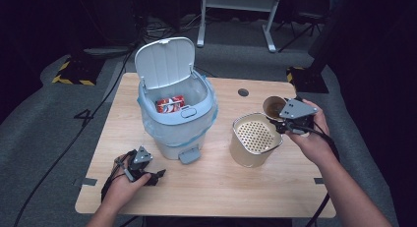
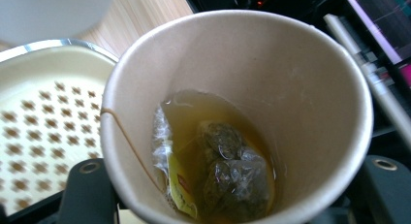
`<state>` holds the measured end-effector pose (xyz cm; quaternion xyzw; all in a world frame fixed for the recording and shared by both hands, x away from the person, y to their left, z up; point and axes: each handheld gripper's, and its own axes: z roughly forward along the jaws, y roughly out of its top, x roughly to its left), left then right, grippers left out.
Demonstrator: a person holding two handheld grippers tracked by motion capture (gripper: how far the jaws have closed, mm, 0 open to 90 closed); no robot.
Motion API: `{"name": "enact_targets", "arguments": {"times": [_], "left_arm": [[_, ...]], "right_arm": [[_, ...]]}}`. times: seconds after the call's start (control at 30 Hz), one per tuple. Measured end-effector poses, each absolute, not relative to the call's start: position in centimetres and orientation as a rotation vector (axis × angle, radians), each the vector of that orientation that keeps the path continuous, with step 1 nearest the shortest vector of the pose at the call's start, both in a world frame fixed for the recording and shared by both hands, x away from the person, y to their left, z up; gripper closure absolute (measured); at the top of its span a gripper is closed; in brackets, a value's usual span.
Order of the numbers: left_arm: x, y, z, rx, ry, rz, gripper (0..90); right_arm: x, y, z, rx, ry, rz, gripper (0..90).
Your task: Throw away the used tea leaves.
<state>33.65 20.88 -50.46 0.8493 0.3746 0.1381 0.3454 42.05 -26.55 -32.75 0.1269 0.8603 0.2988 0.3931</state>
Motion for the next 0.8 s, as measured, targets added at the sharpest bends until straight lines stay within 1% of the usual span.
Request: {"name": "enact_targets", "arguments": {"times": [0.37, 0.8], "left_arm": [[33.6, 20.9, -50.5, 2.205, 0.972, 0.362, 15.5], [33.6, 20.9, -50.4, 2.206, 0.973, 0.364, 15.6]], "right_arm": [[40.7, -24.3, -33.1, -0.013, 2.032, 0.336, 33.2], [39.0, -22.2, -34.8, -0.368, 1.727, -0.147, 33.6]]}}
